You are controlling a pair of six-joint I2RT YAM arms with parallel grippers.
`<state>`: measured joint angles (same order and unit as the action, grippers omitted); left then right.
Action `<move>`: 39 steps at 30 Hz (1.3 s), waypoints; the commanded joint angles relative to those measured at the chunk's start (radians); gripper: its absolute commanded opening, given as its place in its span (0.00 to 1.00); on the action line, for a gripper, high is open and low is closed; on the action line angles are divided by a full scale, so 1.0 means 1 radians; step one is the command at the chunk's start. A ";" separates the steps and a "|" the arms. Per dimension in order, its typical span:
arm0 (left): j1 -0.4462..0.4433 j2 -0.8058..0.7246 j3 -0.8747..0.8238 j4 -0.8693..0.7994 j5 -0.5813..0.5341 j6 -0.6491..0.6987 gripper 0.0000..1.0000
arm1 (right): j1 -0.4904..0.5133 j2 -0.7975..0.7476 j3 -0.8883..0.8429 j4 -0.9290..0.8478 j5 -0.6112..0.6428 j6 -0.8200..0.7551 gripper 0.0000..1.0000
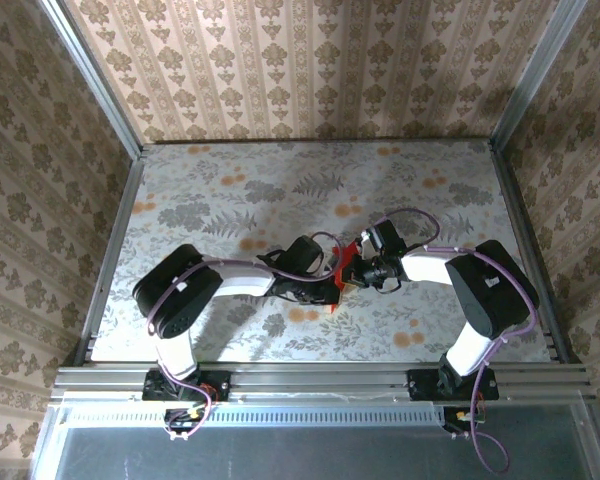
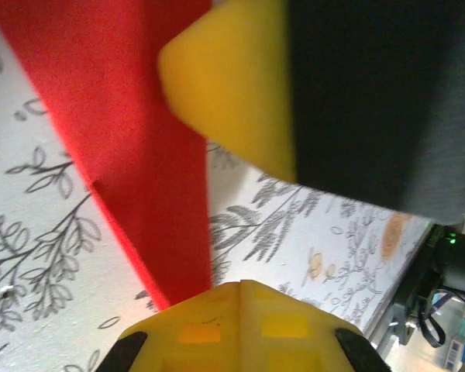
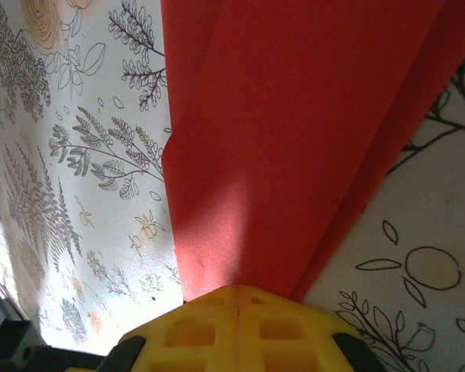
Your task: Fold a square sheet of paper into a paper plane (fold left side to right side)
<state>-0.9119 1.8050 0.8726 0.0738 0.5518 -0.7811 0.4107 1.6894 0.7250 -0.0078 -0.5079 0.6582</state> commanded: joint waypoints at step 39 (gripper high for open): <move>-0.014 0.005 -0.133 -0.034 -0.076 -0.003 0.00 | 0.096 -0.021 -0.117 0.101 0.026 0.073 0.00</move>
<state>-0.9157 1.7897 0.7666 0.2070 0.5385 -0.7925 0.5140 1.6386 0.6140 0.1249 -0.5308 0.7609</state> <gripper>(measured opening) 0.046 0.064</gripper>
